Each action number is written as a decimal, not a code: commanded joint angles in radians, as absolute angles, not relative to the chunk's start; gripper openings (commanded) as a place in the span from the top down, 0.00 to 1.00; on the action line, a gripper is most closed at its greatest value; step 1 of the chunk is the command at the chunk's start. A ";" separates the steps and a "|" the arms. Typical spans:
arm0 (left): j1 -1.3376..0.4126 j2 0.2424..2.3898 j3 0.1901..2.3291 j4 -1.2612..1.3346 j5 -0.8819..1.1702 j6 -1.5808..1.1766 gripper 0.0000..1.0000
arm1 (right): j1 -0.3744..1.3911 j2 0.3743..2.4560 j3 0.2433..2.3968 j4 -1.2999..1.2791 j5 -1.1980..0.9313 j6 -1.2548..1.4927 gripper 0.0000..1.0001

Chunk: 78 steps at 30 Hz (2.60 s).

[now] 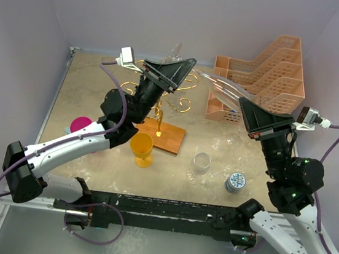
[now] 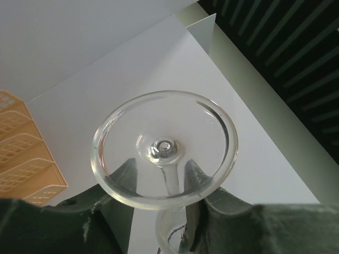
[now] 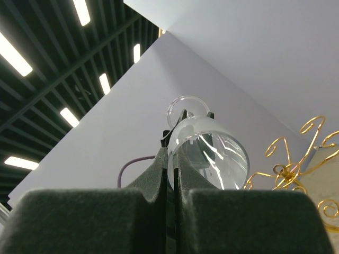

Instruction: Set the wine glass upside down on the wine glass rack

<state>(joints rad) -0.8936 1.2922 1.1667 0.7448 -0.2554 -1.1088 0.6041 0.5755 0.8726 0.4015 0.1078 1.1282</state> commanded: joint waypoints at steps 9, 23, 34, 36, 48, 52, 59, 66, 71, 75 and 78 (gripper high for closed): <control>-0.890 1.284 1.181 0.951 -0.371 -1.087 0.80 | 0.608 0.547 0.839 0.449 0.052 1.169 1.00; -0.890 1.305 1.222 0.952 -0.322 -0.992 1.00 | 0.609 0.538 0.884 0.331 0.058 1.096 0.65; -0.890 1.228 1.264 0.770 -0.315 -0.860 1.00 | 0.609 0.488 0.982 0.115 0.103 0.892 0.29; -0.890 1.226 1.321 0.665 -0.272 -0.816 1.00 | 0.609 0.499 1.022 0.089 0.088 0.790 0.31; -0.890 1.226 1.464 0.268 0.081 -0.516 1.00 | 0.609 0.771 1.303 -0.024 -0.090 0.352 0.30; -0.889 1.239 1.474 0.235 0.206 -0.471 1.00 | 0.609 0.834 1.291 0.020 -0.233 0.307 0.30; -0.890 1.249 1.423 0.275 0.321 -0.452 1.00 | 0.609 0.848 1.183 0.138 -0.469 0.282 0.31; -0.890 1.245 1.394 0.285 0.368 -0.453 1.00 | 0.609 0.850 1.159 0.164 -0.451 0.286 0.37; -0.890 1.244 1.383 0.289 0.379 -0.462 1.00 | 0.609 0.848 1.134 0.177 -0.456 0.285 0.50; -0.890 1.238 1.380 0.302 0.393 -0.476 1.00 | 0.609 0.861 1.129 0.163 -0.461 0.262 0.61; -0.890 1.232 1.366 0.332 0.423 -0.489 1.00 | 0.609 0.862 1.121 0.159 -0.472 0.250 0.65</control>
<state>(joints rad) -0.8913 1.2594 1.3758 0.2253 0.3756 -0.4782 0.6067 0.8635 1.1259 0.1181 -0.4416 0.2829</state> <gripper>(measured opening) 0.038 0.367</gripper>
